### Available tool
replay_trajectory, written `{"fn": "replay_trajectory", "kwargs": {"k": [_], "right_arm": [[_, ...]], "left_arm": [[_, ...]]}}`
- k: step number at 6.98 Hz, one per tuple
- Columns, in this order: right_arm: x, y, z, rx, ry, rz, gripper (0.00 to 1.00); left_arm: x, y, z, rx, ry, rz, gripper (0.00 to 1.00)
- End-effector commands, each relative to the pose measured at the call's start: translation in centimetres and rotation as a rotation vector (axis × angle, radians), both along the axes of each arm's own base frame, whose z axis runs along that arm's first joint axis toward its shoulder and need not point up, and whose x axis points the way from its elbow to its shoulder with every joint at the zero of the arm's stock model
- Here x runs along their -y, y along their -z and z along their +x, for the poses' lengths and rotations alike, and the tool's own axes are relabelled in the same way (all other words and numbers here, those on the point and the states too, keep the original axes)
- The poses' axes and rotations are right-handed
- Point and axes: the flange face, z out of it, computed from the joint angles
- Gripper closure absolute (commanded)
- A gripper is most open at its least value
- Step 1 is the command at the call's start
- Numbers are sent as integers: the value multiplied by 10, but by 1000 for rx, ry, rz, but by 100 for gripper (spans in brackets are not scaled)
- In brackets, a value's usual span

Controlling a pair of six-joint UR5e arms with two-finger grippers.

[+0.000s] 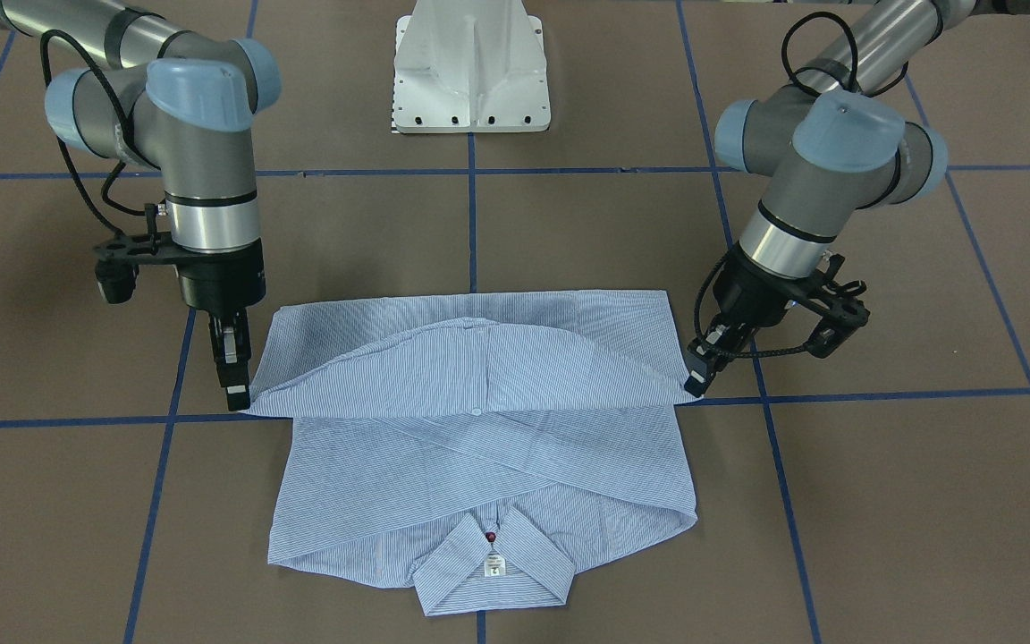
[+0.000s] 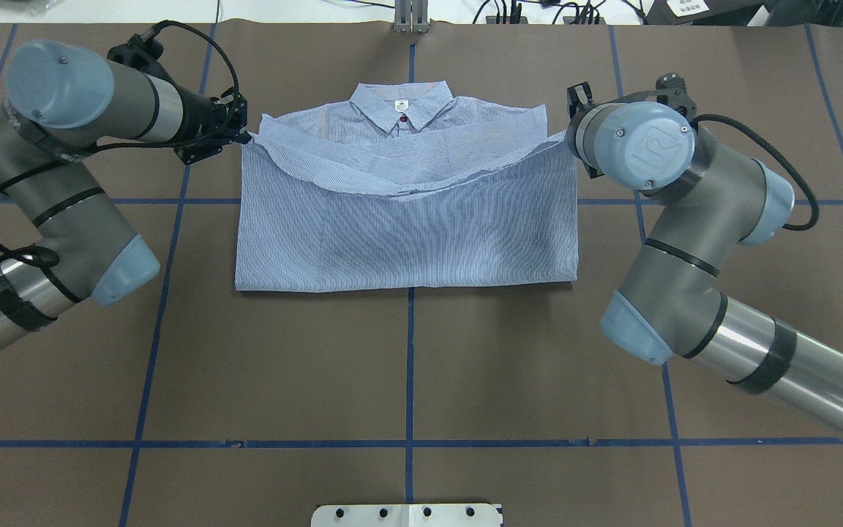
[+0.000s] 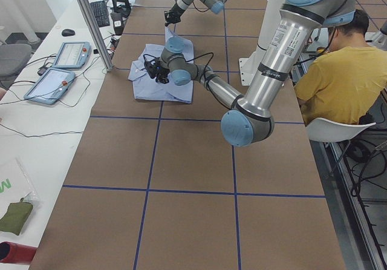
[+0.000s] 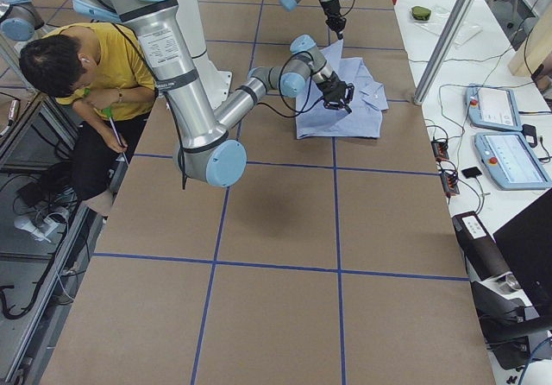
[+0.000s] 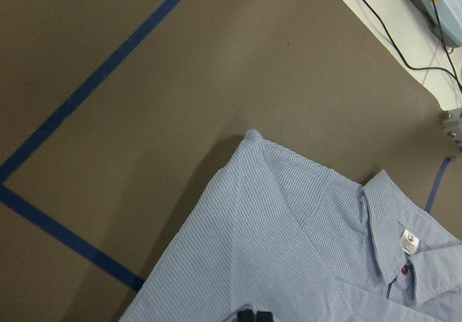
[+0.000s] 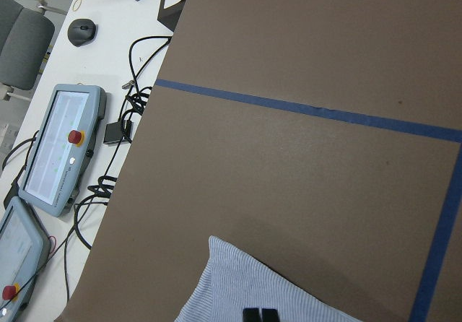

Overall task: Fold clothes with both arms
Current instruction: 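Open both grippers and raise them away from the folded shirt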

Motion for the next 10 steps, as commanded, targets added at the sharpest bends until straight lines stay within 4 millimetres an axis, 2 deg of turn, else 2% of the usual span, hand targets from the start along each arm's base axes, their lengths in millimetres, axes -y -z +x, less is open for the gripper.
{"fn": "replay_trajectory", "kwargs": {"k": [1,2,3,4,5,6,7,8,9,10], "right_arm": [[32,-14,-28,-44,0,-35,100],[46,-30,-33,-18,-5,-7,100],[60,-55,-35,6,9,-12,100],[69,-59,-41,7,16,-2,100],[80,-59,-53,-6,17,-13,100],[87,-57,-59,-13,18,-19,38],[92,-49,-57,-7,11,-12,0],[97,-48,-50,-6,2,-11,0],[103,-43,-41,3,7,-7,0],[102,-32,-36,19,29,5,0]], "left_arm": [[37,-16,27,14,32,17,100],[53,-35,38,27,66,30,100],[67,-34,51,43,71,20,100],[72,-39,52,66,84,28,100],[79,-57,56,99,93,42,100],[82,-71,57,116,93,60,74],[82,-71,56,125,92,72,25],[83,-74,54,151,72,104,2],[83,-74,49,149,74,113,1],[81,-64,48,137,71,120,1]]}}
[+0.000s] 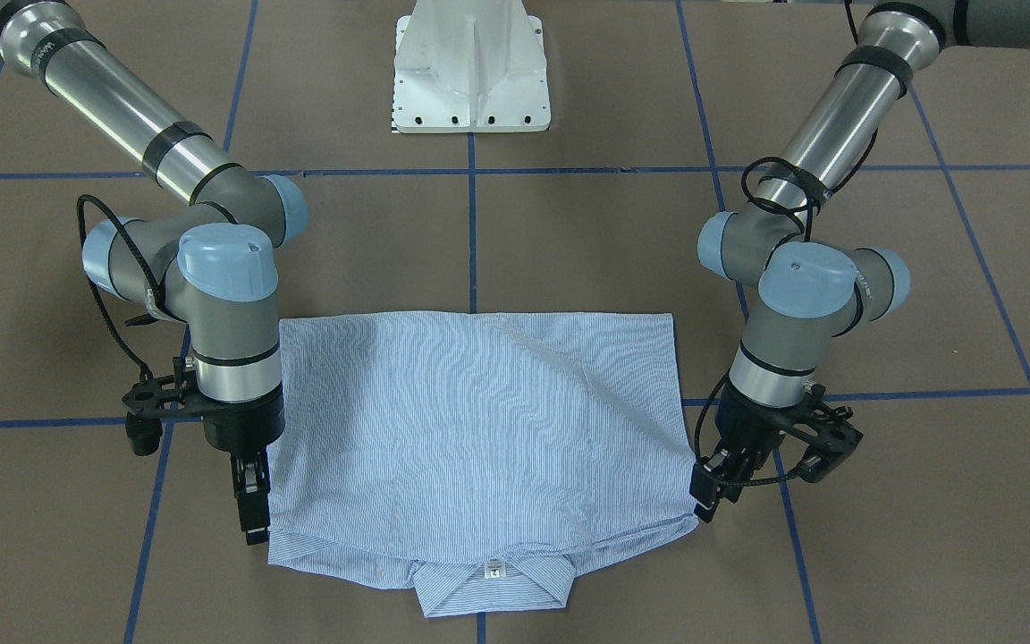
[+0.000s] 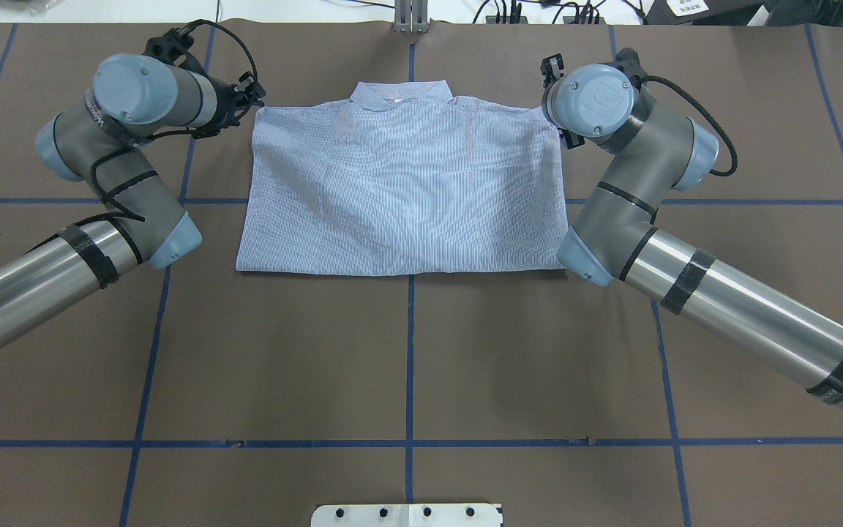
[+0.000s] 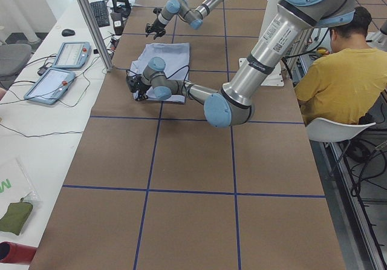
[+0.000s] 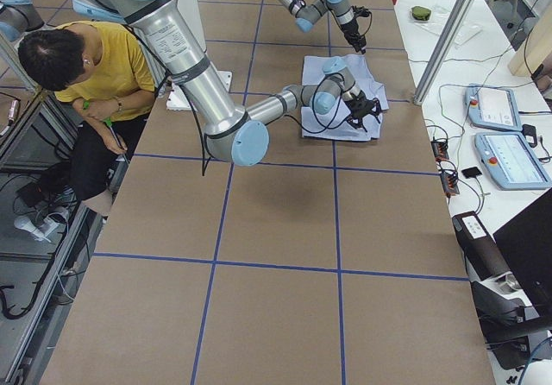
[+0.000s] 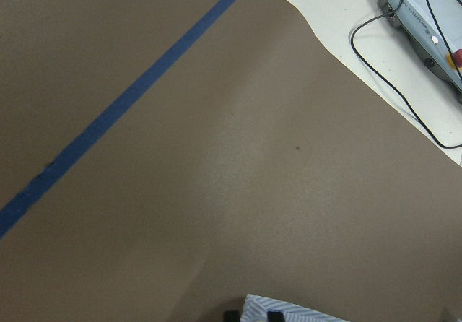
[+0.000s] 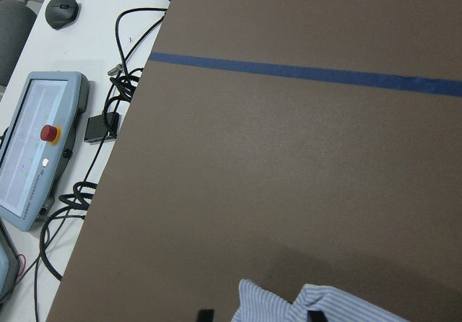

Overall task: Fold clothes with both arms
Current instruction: 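Open both grippers and raise them away from the folded shirt, then move the right gripper down to the folded corner nearest the robot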

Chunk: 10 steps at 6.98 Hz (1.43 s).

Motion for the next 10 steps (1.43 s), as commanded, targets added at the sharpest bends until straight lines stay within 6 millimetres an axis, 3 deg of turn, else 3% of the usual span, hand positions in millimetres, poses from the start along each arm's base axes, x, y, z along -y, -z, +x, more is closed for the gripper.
{"fn": "replay_trajectory", "kwargs": {"k": [1,2,3,4,6,10], "right_arm": [[-5,9,14,21,22,22,0],[-39,18,11,59,57,56,0],[-87,16,9,88,104,75,0],[-134,4,10,97,152,75,0],[-191,-18,3,90,223,69,0],[-237,-41,1,70,287,52,0]], "left_arm": [[-3,28,-12,-31,-3,37,1],[-10,28,-21,-43,-6,46,1],[-24,24,-30,-55,-19,50,1],[-26,29,-34,-64,-16,60,1],[-29,26,-36,-62,-11,62,1],[-30,27,-36,-66,-6,59,1]]}}
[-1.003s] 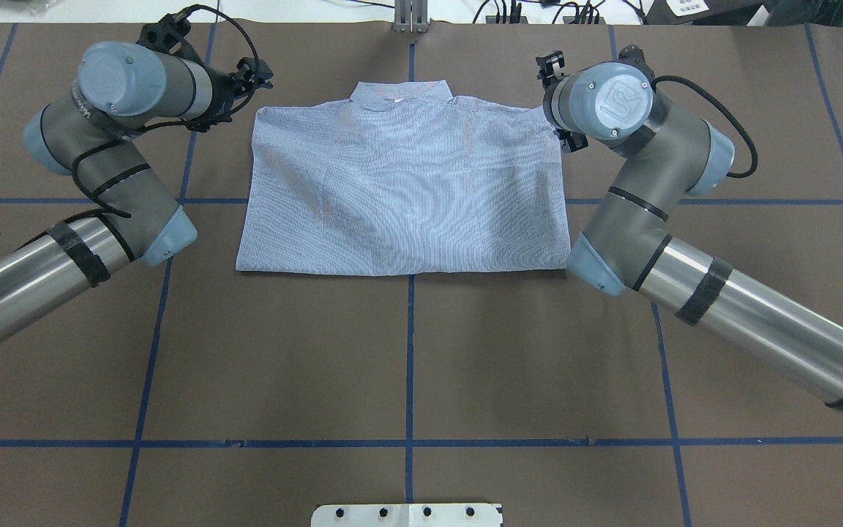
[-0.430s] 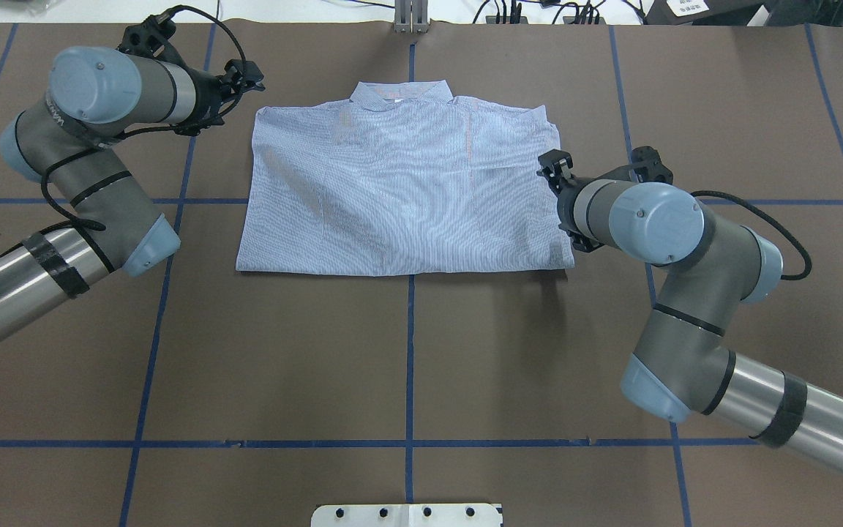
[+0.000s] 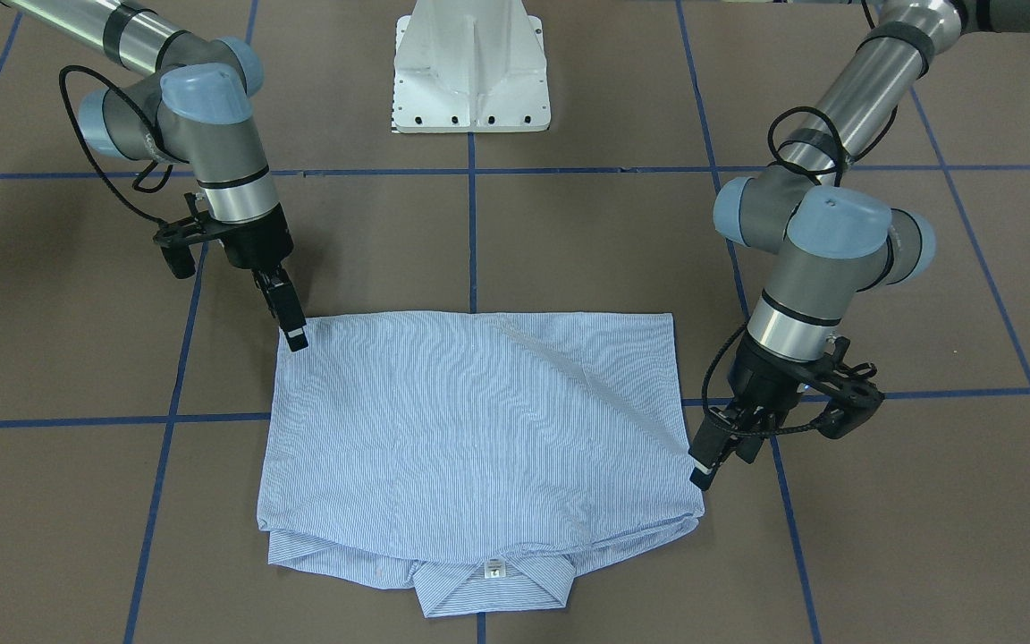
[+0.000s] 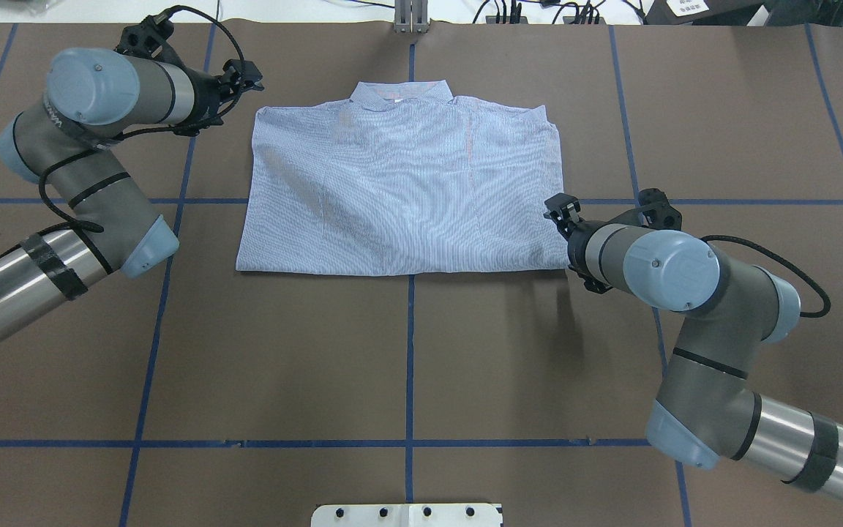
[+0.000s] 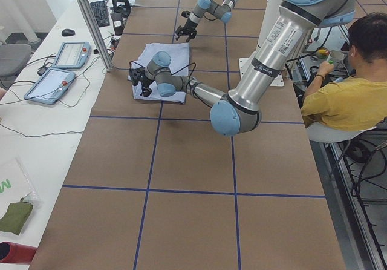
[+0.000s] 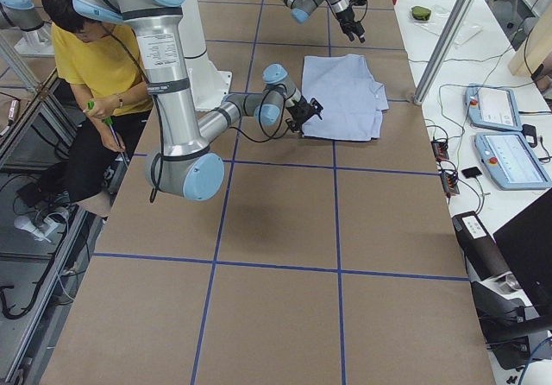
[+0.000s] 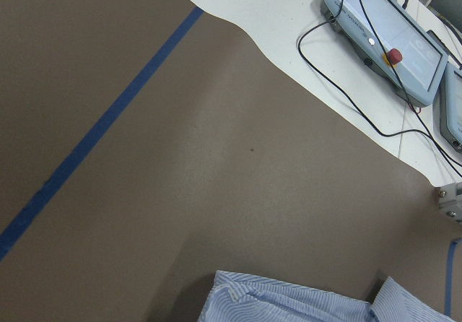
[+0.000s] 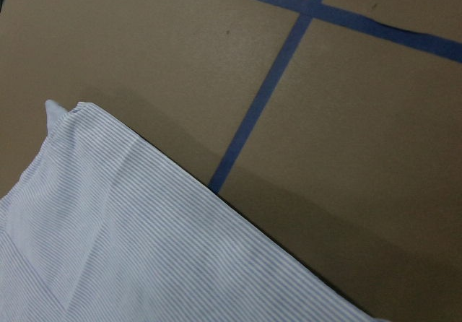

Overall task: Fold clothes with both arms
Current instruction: 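Move the right gripper down to the folded corner nearest the robot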

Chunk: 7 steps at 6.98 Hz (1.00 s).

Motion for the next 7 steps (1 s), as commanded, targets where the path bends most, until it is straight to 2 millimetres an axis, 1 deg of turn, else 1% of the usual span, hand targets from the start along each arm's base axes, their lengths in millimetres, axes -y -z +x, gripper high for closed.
{"fn": "replay_trajectory", "kwargs": {"k": [1,2,3,4,5,6,7], "right_arm": [[-18,-9,-9,-12,31,-5,0],[-18,-7,-11,-7,33,-5,0],[-16,-10,-17,-17,33,-9,3],[-13,-12,-17,-20,30,-12,13],[-12,-15,-17,-26,28,-15,18],[-11,-20,-20,-36,29,-19,18],[-11,-21,-20,-36,28,-21,27]], "left_arm": [[0,-1,0,-1,1,-2,1],[0,-1,0,0,1,-1,1],[-1,-3,-1,1,1,-4,1],[-1,-2,-1,-1,2,-4,1],[-1,-2,-1,-1,2,-4,1],[-1,-2,0,-1,1,-4,1],[-1,-2,0,-1,0,-4,1]]}}
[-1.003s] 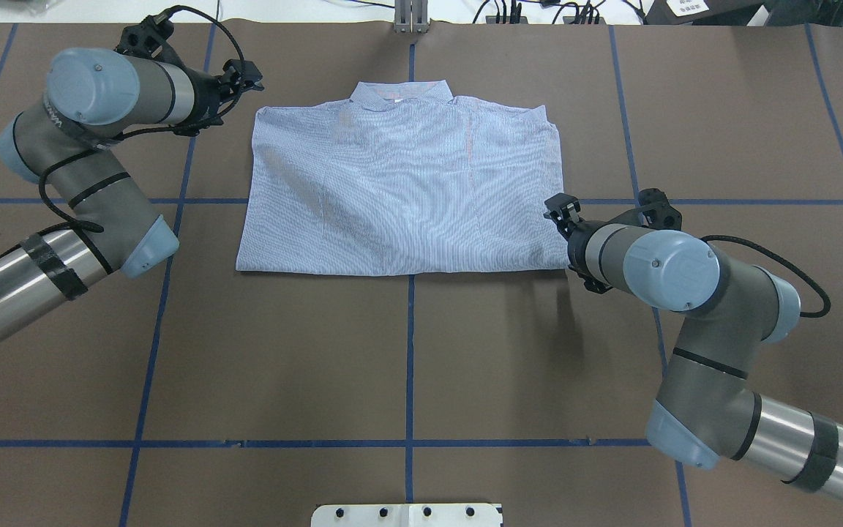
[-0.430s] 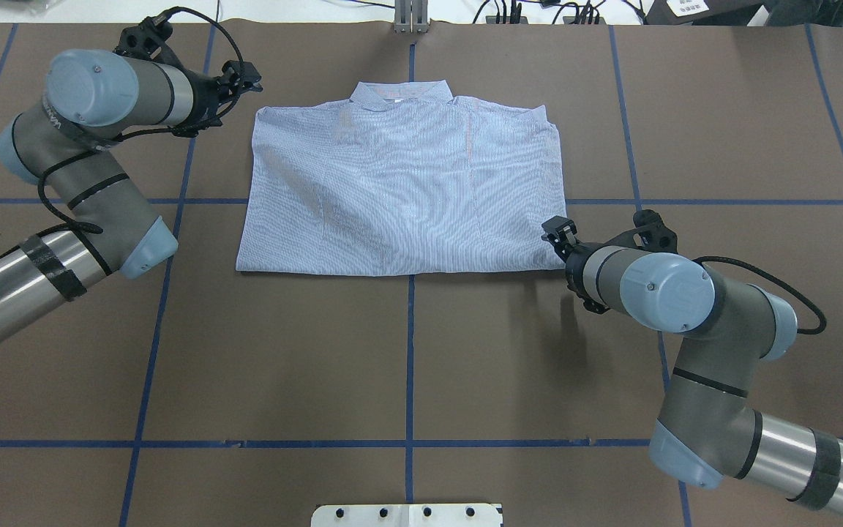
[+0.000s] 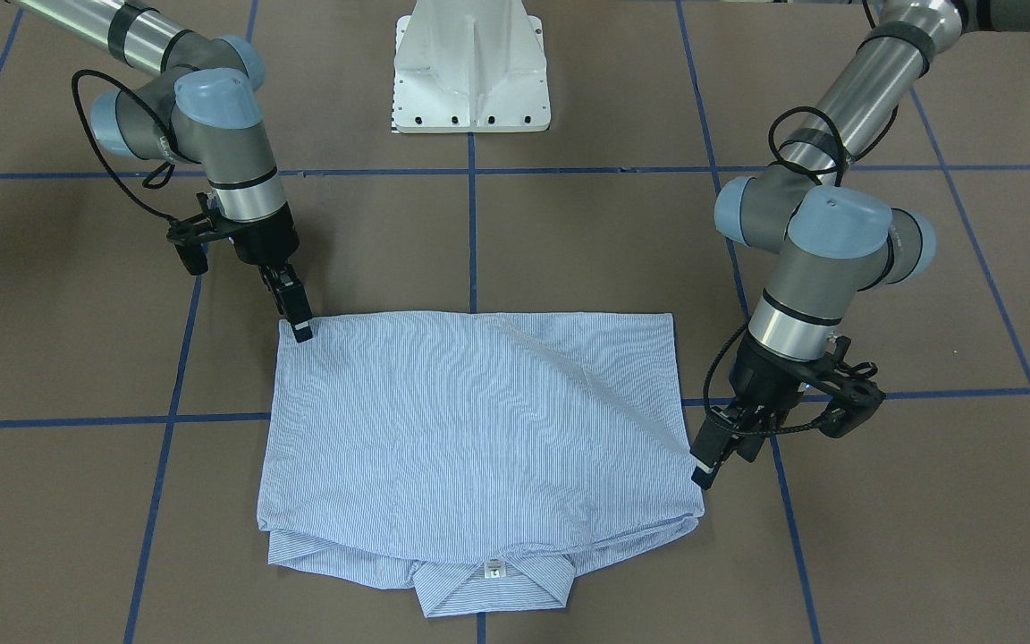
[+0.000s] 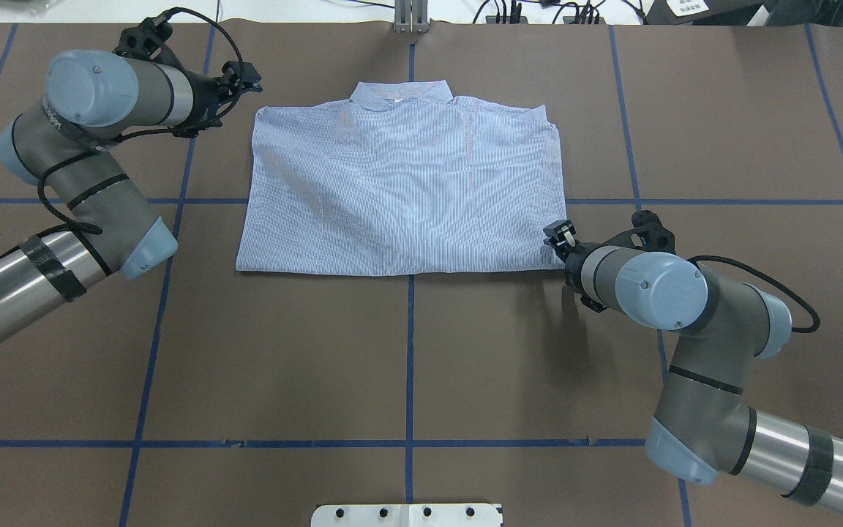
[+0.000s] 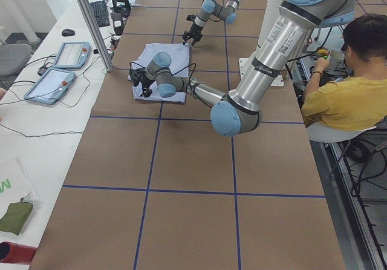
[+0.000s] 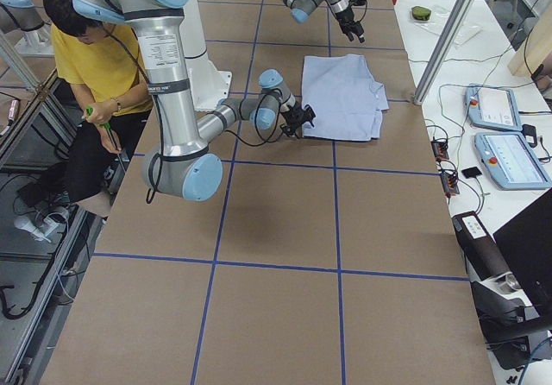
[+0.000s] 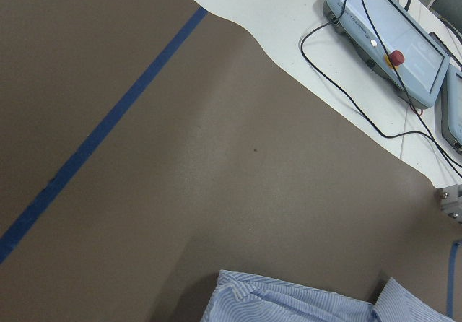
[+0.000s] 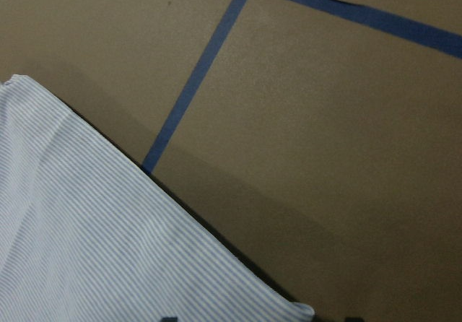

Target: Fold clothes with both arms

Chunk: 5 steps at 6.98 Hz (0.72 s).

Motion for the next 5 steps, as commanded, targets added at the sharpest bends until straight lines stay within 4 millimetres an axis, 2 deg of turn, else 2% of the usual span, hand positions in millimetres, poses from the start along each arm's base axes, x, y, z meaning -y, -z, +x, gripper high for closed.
{"fn": "replay_trajectory", "kwargs": {"k": [1,2,5], "right_arm": [[3,-2,1,17,-29,-28,87],[2,1,2,28,-31,-28,100],[4,15,12,54,-38,-18,100]], "left_arm": [[0,0,0,1,-1,1,1],[0,0,0,1,-1,1,1],[0,-1,0,5,-2,3,1]]}}
